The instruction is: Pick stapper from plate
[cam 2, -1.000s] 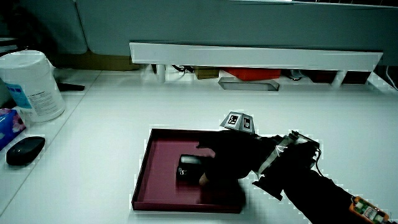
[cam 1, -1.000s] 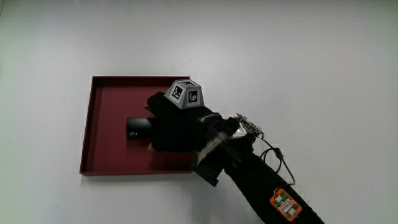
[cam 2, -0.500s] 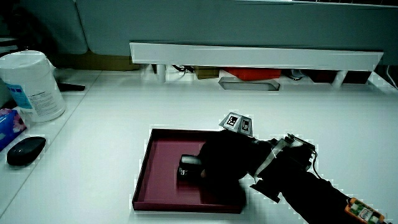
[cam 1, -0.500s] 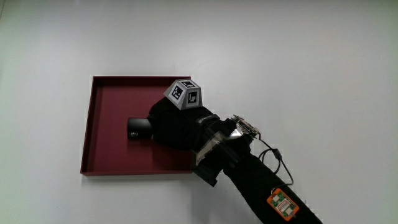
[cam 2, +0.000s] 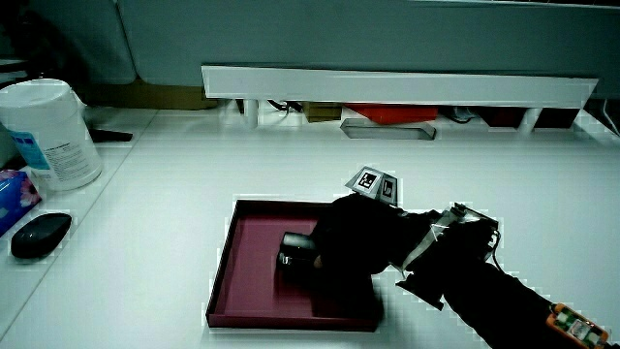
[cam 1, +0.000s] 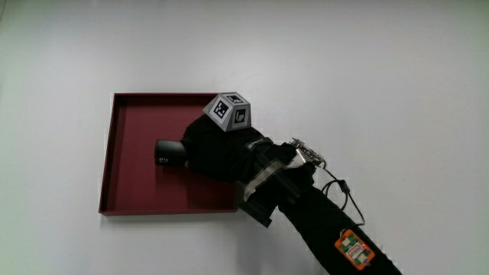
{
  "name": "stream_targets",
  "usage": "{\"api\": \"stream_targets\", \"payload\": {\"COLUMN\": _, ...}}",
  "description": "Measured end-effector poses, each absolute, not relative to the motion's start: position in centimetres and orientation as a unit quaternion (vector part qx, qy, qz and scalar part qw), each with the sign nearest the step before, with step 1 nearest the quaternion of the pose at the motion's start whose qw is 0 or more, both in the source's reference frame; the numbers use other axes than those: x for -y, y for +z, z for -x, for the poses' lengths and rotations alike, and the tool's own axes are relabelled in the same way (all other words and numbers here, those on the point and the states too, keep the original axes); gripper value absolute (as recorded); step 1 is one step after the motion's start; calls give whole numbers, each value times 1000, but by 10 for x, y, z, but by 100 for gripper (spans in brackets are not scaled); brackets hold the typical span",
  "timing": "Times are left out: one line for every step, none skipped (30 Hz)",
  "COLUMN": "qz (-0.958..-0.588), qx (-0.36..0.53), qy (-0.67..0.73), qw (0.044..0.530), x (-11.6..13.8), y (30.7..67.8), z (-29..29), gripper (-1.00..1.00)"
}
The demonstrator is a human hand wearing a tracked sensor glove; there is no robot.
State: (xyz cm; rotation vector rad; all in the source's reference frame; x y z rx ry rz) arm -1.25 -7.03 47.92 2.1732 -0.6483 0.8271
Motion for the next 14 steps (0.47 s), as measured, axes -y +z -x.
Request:
{"api": "stream_targets", "payload": {"qz": -842, "qx": 251, "qy": 318, "qw": 357, "x": 72, "y": 475, "z": 10, "gripper": 100}}
{"api": "stream_targets", "payload": {"qz": -840, "qx": 256, "qy": 323, "qw": 354, "x": 74, "y": 466, "z": 8, "gripper": 100}}
{"api": "stream_targets", "payload": {"qz": -843, "qx": 256, "qy": 313, "qw": 353, "x": 77, "y": 468, "z": 6, "gripper": 100}}
{"api": "stream_targets", "payload": {"qz": -845, "qx": 255, "qy": 317, "qw": 347, "x": 78, "y": 462, "z": 2, "gripper": 100}}
{"api": "stream_targets", "payload": {"qz": -848, "qx": 255, "qy": 314, "qw": 343, "x": 80, "y": 459, "z": -1, "gripper": 100}}
{"api": "stream_targets", "payload": {"qz": -848, "qx": 256, "qy": 317, "qw": 339, "x": 82, "y": 453, "z": -5, "gripper": 100}}
{"api": "stream_targets", "payload": {"qz": -846, "qx": 253, "qy": 326, "qw": 338, "x": 84, "y": 448, "z": -8, "gripper": 100}}
{"api": "stream_targets", "payload": {"qz": -856, "qx": 255, "qy": 309, "qw": 328, "x": 87, "y": 449, "z": -12, "gripper": 100}}
{"api": "stream_targets", "payload": {"qz": -853, "qx": 253, "qy": 320, "qw": 326, "x": 88, "y": 441, "z": -15, "gripper": 100}}
{"api": "stream_targets", "payload": {"qz": -854, "qx": 253, "qy": 317, "qw": 325, "x": 91, "y": 442, "z": -19, "gripper": 100}}
{"api": "stream_targets", "payload": {"qz": -853, "qx": 254, "qy": 323, "qw": 320, "x": 93, "y": 436, "z": -23, "gripper": 100}}
{"api": "stream_targets", "payload": {"qz": -852, "qx": 252, "qy": 331, "qw": 319, "x": 94, "y": 430, "z": -27, "gripper": 100}}
{"api": "stream_targets", "payload": {"qz": -858, "qx": 246, "qy": 319, "qw": 320, "x": 98, "y": 435, "z": -32, "gripper": 100}}
{"api": "stream_targets", "payload": {"qz": -856, "qx": 251, "qy": 326, "qw": 314, "x": 101, "y": 438, "z": -37, "gripper": 100}}
